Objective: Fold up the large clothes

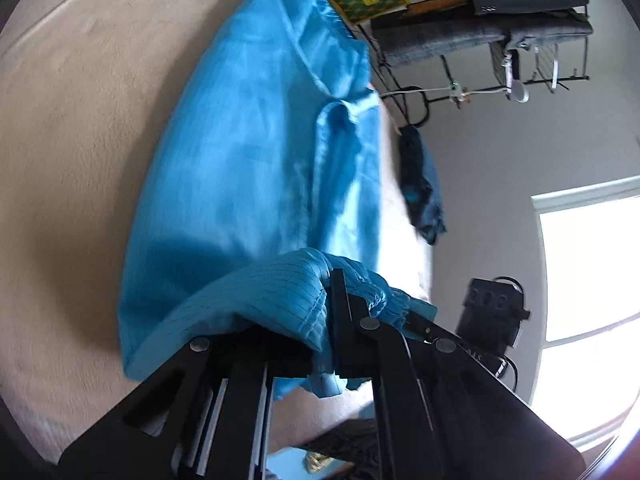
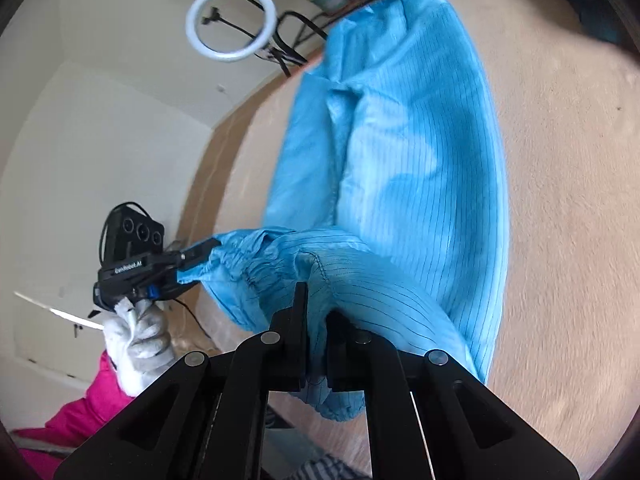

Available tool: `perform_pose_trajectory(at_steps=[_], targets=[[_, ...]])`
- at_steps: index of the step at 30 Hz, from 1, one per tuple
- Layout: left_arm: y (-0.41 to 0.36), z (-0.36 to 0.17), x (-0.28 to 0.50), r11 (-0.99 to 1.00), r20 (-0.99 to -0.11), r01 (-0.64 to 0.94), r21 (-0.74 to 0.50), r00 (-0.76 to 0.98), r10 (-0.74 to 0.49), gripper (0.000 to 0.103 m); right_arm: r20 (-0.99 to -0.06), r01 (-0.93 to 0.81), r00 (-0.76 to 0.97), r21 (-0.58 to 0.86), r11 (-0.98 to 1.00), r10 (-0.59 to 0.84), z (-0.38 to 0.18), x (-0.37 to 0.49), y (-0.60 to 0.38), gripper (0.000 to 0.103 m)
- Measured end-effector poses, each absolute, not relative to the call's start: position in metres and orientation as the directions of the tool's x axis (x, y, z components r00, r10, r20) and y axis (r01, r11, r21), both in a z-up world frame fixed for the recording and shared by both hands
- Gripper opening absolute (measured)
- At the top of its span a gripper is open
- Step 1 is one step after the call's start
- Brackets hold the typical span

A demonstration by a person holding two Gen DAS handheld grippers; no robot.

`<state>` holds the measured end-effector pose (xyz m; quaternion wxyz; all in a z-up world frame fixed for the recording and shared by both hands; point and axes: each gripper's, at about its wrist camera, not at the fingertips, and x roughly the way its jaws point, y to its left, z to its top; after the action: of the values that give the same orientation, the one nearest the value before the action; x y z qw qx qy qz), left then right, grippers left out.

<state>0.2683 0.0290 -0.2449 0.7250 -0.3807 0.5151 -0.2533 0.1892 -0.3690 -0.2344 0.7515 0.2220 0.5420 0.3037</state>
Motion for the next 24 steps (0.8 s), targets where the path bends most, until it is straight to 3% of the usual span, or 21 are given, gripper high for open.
perform_pose_trajectory(at_steps=[3,8,10,12,13,14,15,18,24], targets=[[0.028,-0.255,0.278,0.597,-0.575,-0.049,-0.801,0.341,-0.744,0.004,-0.751,-0.24,0.24,0.568,0.787,0.615,-0.243,0.202,-0.362,0.005],[0.028,-0.268,0.29,0.618,-0.607,-0.081,-0.782,0.322,-0.726,0.006,-0.769,-0.162,0.233,0.573,0.803,0.596,-0.261,0.221,-0.373,0.008],[0.03,-0.269,0.293,0.593,-0.591,-0.101,-0.799,0.316,-0.742,0.016,-0.764,-0.155,0.225,0.585,0.796,0.605,-0.262,0.224,-0.376,0.013],[0.035,-0.267,0.294,0.567,-0.57,-0.112,-0.816,0.325,-0.755,0.049,-0.748,-0.157,0.224,0.605,0.781,0.625,-0.258,0.224,-0.381,0.028],[0.038,-0.262,0.293,0.559,-0.559,-0.11,-0.822,0.343,-0.755,0.054,-0.741,-0.162,0.221,0.614,0.773,0.634,-0.254,0.222,-0.384,0.046],[0.042,-0.258,0.293,0.55,-0.547,-0.102,-0.829,0.359,-0.757,0.056,-0.731,-0.167,0.225,0.623,0.764,0.645,-0.248,0.217,-0.39,0.058],[0.045,-0.253,0.292,0.539,-0.533,-0.096,-0.837,0.362,-0.764,0.056,-0.713,-0.175,0.238,0.636,0.751,0.659,-0.242,0.215,-0.396,0.06],[0.05,-0.239,0.289,0.525,-0.505,-0.058,-0.849,0.382,-0.774,0.056,-0.68,-0.195,0.271,0.654,0.731,0.681,-0.225,0.203,-0.412,0.06],[0.046,-0.218,0.268,0.635,-0.568,0.069,-0.77,0.378,-0.731,0.056,-0.662,-0.329,0.341,0.581,0.744,0.668,-0.191,0.168,-0.431,0.059]])
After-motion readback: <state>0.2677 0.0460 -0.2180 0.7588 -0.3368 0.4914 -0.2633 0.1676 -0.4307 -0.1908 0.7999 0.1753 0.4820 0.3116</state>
